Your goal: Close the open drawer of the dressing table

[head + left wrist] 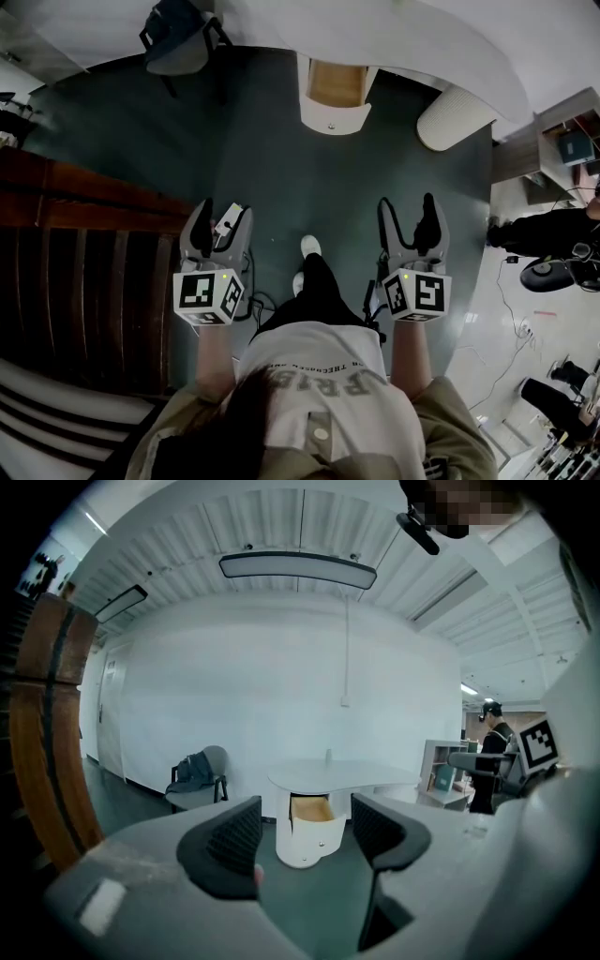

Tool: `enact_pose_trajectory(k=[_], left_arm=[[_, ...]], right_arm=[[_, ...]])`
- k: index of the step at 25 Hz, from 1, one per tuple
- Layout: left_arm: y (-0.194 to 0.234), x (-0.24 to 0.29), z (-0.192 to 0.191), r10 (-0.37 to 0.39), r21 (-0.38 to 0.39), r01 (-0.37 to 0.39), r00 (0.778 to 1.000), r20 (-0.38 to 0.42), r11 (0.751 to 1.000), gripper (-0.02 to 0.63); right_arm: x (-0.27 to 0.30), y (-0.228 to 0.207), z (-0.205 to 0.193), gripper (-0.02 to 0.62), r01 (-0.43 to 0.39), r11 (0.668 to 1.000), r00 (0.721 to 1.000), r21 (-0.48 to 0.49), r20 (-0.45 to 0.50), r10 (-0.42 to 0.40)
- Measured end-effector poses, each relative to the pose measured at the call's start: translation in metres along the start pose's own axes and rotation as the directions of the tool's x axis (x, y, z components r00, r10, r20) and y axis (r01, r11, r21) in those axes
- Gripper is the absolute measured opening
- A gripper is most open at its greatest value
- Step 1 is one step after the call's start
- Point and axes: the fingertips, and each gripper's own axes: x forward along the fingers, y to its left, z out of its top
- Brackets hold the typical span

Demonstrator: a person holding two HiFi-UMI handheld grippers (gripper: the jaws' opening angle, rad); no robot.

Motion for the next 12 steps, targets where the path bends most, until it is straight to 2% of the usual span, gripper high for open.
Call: enact_pose_trajectory(k=[4, 12], left_arm=[[0.007, 0.028, 0.003, -0.003, -0.001, 0.003, 1.000, -0.008, 1.000, 0.305], [0.012, 0.101, 0.044, -0.008, 0.020, 0.007, 1.000, 0.028, 1.000, 0.305]], right_arm=[[0.027, -0.008, -0.005, 0.341, -0.002, 1.000, 1.000, 0.002, -0.007, 0.002], [0.095, -0.037, 0.012, 0.341, -0.010, 1.000, 1.000, 0.007, 0.017, 0.010]])
